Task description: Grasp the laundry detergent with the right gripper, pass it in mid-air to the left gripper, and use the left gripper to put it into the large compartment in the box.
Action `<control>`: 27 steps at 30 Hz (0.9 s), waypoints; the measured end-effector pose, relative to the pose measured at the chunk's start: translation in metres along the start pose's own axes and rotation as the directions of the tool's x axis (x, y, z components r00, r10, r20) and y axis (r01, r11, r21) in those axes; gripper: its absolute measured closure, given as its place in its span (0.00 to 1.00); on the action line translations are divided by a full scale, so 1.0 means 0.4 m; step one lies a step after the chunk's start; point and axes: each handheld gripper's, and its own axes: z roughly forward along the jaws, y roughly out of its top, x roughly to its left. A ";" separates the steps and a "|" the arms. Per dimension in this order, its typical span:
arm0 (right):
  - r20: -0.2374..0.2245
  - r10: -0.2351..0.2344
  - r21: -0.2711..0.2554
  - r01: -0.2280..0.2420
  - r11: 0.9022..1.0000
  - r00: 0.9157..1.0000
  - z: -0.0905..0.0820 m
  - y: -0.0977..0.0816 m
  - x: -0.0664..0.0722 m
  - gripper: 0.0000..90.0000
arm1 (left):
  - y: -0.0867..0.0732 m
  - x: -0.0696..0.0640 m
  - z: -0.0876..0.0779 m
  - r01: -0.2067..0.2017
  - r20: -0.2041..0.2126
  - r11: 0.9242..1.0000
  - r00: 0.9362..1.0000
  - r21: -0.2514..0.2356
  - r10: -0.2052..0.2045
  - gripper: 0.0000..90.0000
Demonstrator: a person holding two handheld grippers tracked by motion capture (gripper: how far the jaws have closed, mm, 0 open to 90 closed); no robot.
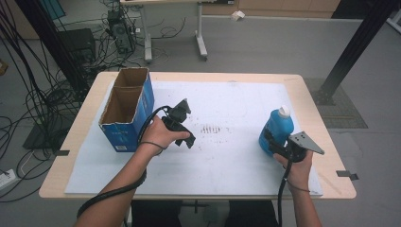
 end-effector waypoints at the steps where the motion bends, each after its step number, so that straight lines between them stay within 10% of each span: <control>1: 0.000 -0.001 0.000 0.001 1.000 1.000 0.000 0.000 0.000 0.49 | 0.001 0.001 -0.001 -0.003 0.000 1.000 1.000 0.000 0.003 0.10; 27: -0.033 0.014 0.031 -0.013 0.999 0.999 -0.005 0.013 -0.025 0.49 | 0.000 0.012 -0.056 -0.076 -0.005 0.997 0.997 0.006 0.076 0.10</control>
